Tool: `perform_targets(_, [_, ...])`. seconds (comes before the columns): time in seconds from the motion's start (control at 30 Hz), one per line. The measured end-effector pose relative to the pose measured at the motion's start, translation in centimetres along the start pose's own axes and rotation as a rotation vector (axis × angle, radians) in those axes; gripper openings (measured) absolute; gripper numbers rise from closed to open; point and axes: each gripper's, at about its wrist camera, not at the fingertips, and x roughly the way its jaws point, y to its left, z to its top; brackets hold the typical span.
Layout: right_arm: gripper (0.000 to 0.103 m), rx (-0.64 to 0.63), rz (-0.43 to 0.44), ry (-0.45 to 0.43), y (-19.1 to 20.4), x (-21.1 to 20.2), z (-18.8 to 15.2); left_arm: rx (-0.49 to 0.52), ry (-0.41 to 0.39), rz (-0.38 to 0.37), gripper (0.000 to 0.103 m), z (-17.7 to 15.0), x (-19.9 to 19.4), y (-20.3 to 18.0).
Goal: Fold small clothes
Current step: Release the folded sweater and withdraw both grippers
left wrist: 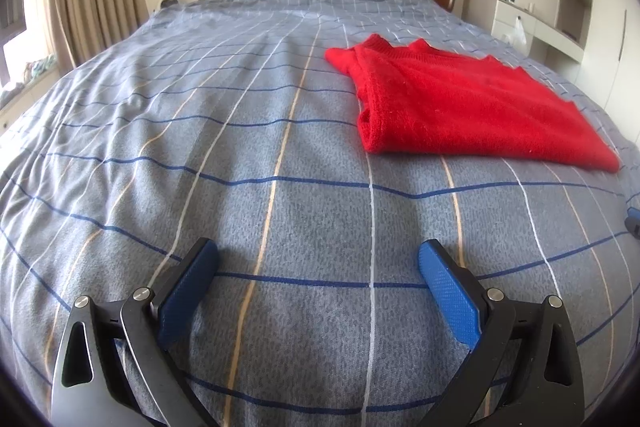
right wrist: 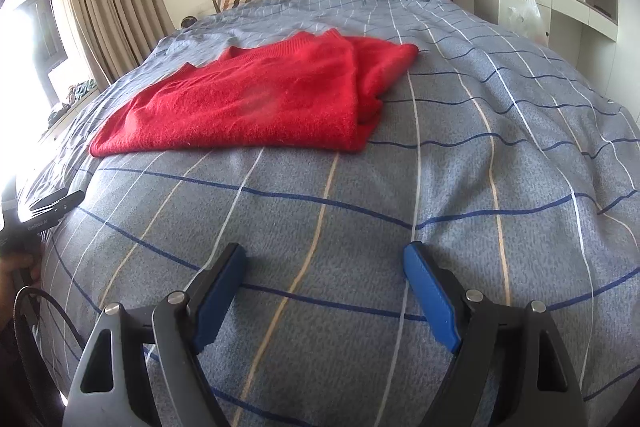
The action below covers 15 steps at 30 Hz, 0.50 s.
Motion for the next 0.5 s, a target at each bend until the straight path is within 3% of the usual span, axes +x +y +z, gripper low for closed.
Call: perform_targets(0.5, [0.081,-0.003,-0.003,-0.012,-0.02,-0.18,-0.25,0.015,0.002,0.033,0.102,-0.17,0.05,-0.55])
